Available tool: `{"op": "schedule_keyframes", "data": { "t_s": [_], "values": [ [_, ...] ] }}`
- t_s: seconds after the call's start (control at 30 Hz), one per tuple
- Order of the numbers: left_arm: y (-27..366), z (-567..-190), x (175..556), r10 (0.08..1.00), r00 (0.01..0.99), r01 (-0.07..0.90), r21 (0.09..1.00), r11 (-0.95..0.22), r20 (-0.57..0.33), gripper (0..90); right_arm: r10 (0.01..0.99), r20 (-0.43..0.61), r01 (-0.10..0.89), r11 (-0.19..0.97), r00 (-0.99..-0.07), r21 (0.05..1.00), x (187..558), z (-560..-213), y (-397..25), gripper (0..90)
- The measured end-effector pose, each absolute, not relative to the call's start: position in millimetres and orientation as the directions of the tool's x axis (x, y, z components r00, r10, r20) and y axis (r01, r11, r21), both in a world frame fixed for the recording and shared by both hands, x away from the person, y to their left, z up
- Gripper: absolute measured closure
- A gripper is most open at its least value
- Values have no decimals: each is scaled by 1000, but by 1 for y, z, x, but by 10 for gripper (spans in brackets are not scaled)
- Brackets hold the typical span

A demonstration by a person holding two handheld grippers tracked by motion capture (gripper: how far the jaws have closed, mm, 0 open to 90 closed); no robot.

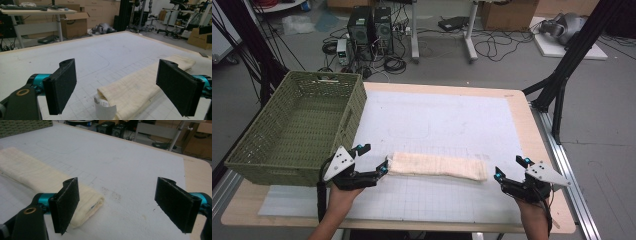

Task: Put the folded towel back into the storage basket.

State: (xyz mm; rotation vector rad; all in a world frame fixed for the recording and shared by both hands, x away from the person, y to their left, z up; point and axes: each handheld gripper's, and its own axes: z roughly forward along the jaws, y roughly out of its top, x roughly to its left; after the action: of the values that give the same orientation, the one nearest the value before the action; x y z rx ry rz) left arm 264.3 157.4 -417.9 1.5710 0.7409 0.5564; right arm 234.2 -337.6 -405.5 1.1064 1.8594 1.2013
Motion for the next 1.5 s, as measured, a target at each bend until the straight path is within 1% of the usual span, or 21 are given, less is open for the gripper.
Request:
{"op": "schedule_keyframes", "data": {
  "t_s": [0.3,0.53,1.17,1.5],
  "values": [
    [159,-417,262,734,676,144,988,-48,-63,169,901,-64,310,214,-429,926,235,-406,-337,186],
    [158,-417,263,743,666,166,984,-67,-62,177,895,-40,342,210,-444,916,237,-407,-334,186],
    [155,-415,263,722,687,186,981,-64,-83,179,894,-37,347,211,-447,914,239,-409,-335,186],
    [153,-396,263,713,695,193,979,-58,-95,179,893,-39,351,216,-449,911,239,-410,-333,186]
  ]
}}
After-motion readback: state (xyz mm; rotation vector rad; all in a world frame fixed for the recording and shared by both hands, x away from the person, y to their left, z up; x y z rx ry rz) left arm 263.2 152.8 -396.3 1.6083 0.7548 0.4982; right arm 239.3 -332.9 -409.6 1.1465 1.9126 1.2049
